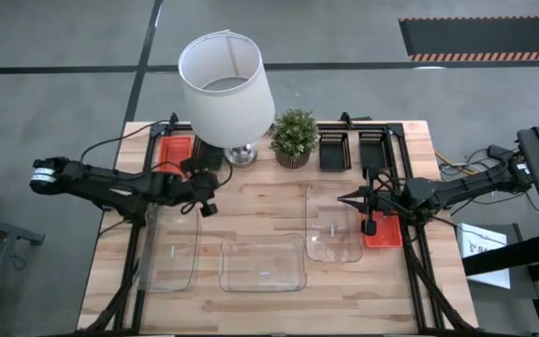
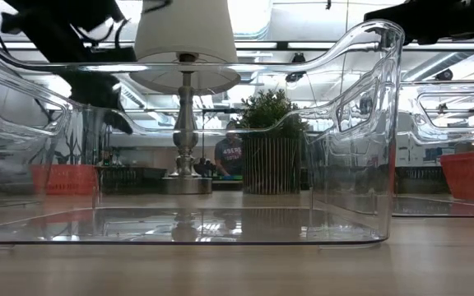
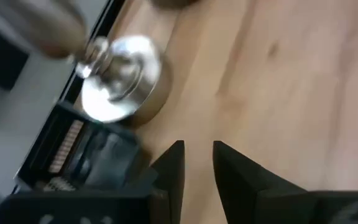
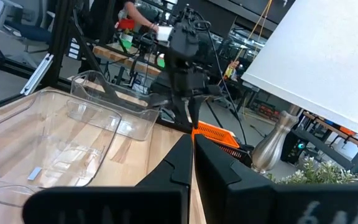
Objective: Stack baskets by color
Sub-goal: Stack the left black bin on the top left black bin
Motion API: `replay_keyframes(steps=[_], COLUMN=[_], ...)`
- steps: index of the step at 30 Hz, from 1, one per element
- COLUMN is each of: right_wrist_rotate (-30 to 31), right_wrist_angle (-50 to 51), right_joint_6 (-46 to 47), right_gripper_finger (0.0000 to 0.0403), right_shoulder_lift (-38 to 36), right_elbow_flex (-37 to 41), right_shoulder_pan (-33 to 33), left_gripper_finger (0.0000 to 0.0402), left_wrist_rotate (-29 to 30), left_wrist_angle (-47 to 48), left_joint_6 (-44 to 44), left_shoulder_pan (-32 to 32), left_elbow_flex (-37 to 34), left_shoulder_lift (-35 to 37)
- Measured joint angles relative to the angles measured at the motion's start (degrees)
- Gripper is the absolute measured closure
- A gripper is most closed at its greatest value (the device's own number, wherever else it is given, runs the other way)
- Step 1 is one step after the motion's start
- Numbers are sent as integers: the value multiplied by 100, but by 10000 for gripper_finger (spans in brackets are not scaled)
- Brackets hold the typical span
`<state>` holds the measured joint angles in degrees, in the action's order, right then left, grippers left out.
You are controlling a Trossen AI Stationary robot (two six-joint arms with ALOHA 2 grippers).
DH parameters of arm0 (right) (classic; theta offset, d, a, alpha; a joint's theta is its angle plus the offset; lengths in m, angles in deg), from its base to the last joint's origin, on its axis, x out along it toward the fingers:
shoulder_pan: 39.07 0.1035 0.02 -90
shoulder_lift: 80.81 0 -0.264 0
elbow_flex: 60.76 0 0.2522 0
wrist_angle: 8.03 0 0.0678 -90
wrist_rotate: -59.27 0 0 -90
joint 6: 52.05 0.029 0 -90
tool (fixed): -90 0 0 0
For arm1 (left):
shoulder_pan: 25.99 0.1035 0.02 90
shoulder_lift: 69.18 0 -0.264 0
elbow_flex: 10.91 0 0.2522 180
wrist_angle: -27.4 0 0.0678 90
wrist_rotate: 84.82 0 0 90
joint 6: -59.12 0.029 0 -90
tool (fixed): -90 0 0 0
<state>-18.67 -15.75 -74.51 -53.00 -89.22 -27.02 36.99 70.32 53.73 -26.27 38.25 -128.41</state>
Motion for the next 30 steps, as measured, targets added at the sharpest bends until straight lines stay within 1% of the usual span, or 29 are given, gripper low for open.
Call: replay_keyframes(steps=[3, 6, 10, 13, 15, 18, 22, 26, 30], right_wrist_rotate=[0, 0, 0, 0, -1, -2, -1, -1, -4], right_wrist_angle=[0, -2, -2, -4, -2, 11, 15, 13, 15], right_joint_6=[0, 23, 37, 49, 99, 199, 229, 338, 450], right_gripper_finger=[394, 394, 394, 394, 394, 394, 394, 394, 394], right_shoulder_lift=[0, 0, 0, 0, 0, 0, 0, 0, 0], right_elbow_flex=[0, 0, 0, 0, 0, 0, 0, 1, 2], right_shoulder_pan=[0, 0, 0, 0, 0, 0, 0, 0, 0], left_gripper_finger=[307, 268, 215, 189, 181, 178, 178, 178, 178], left_wrist_rotate=[-38, -125, -133, -156, -192, -259, -455, -887, -1477], left_wrist_angle=[34, 37, -28, -167, -156, -151, -172, 78, 712], left_joint_6=[149, 328, 740, 1136, 1199, 1182, 1175, 1059, 432], left_shoulder_pan=[386, 743, 1155, 1380, 1458, 1470, 1465, 1453, 1445], left_elbow_flex=[-21, -42, -130, -245, -278, -249, -7, 440, 973], left_shoulder_lift=[0, 0, 0, 0, 0, 0, 1, 2, 2])
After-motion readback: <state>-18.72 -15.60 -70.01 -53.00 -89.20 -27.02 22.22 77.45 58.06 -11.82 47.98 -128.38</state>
